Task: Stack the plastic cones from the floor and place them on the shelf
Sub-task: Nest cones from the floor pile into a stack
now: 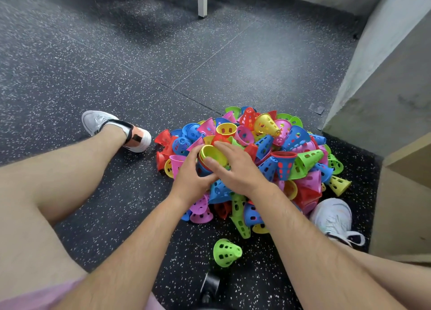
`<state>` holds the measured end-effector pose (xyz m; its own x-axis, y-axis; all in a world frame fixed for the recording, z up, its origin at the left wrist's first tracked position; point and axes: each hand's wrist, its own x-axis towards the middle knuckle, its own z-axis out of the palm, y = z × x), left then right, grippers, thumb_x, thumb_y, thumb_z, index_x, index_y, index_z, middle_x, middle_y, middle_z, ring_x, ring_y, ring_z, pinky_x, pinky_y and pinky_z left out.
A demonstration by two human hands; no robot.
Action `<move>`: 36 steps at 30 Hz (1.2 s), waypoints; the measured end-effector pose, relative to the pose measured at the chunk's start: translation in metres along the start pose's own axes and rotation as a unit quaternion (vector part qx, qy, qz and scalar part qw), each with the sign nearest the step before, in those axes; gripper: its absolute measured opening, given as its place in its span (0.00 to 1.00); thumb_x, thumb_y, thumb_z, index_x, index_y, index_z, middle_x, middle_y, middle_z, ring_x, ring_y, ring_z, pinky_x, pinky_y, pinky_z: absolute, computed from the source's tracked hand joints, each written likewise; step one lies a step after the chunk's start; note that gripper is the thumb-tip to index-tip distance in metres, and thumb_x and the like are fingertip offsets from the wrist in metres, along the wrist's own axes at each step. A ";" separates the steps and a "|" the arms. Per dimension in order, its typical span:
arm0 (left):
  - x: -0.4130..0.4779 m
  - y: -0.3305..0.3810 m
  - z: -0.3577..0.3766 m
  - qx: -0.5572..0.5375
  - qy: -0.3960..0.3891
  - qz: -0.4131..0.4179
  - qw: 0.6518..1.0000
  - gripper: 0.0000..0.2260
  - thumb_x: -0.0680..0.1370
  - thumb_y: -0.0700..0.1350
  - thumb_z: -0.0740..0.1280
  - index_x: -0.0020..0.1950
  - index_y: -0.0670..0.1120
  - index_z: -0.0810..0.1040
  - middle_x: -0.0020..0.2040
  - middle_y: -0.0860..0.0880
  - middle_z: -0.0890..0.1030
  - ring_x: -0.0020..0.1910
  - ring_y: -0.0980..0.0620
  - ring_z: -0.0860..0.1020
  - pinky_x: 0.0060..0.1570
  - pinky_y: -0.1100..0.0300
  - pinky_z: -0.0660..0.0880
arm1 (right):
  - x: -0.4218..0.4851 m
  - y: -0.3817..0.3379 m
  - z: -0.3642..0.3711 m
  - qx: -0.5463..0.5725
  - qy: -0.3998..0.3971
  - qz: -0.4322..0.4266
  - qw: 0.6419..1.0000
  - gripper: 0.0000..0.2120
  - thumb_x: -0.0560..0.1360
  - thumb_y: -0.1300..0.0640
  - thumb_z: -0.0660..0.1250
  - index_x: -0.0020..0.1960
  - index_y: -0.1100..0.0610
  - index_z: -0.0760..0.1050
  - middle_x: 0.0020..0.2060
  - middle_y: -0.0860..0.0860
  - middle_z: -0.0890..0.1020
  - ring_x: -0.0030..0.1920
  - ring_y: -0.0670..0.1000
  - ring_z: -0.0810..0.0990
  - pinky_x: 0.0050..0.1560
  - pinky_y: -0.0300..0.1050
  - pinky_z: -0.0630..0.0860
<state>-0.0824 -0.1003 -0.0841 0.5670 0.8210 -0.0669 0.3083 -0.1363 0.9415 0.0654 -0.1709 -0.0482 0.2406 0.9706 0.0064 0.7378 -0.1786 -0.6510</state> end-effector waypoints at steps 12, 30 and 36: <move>-0.011 -0.003 0.015 0.003 -0.032 -0.020 0.999 0.37 0.70 0.50 0.82 0.75 0.53 0.69 0.67 0.55 0.78 0.64 0.66 0.75 0.62 0.73 0.71 | 0.003 0.050 -0.010 -0.254 0.063 0.188 0.947 0.38 0.76 0.37 0.66 0.79 0.51 0.57 0.72 0.51 0.69 0.72 0.57 0.63 0.71 0.55 0.59; -0.014 0.000 0.011 -0.006 -0.019 -0.035 0.999 0.32 0.73 0.44 0.81 0.72 0.52 0.69 0.61 0.61 0.77 0.52 0.82 0.71 0.50 0.83 0.65 | 0.019 0.043 -0.047 -0.019 0.091 0.199 0.976 0.25 0.68 0.46 0.80 0.57 0.54 0.72 0.56 0.53 0.73 0.51 0.53 0.77 0.54 0.49 0.76; -0.011 0.004 0.005 -0.027 0.012 -0.029 0.999 0.32 0.71 0.44 0.81 0.71 0.50 0.71 0.58 0.58 0.80 0.50 0.76 0.77 0.52 0.75 0.73 | 0.029 0.003 -0.062 0.111 0.129 0.150 0.974 0.24 0.67 0.46 0.80 0.53 0.54 0.72 0.46 0.46 0.77 0.43 0.43 0.75 0.39 0.33 0.69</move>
<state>-0.0838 -0.1126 -0.0813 0.5312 0.8394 -0.1150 0.2988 -0.0586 0.9525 0.1138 -0.1536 -0.0031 0.5964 0.8018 -0.0369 0.4618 -0.3803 -0.8013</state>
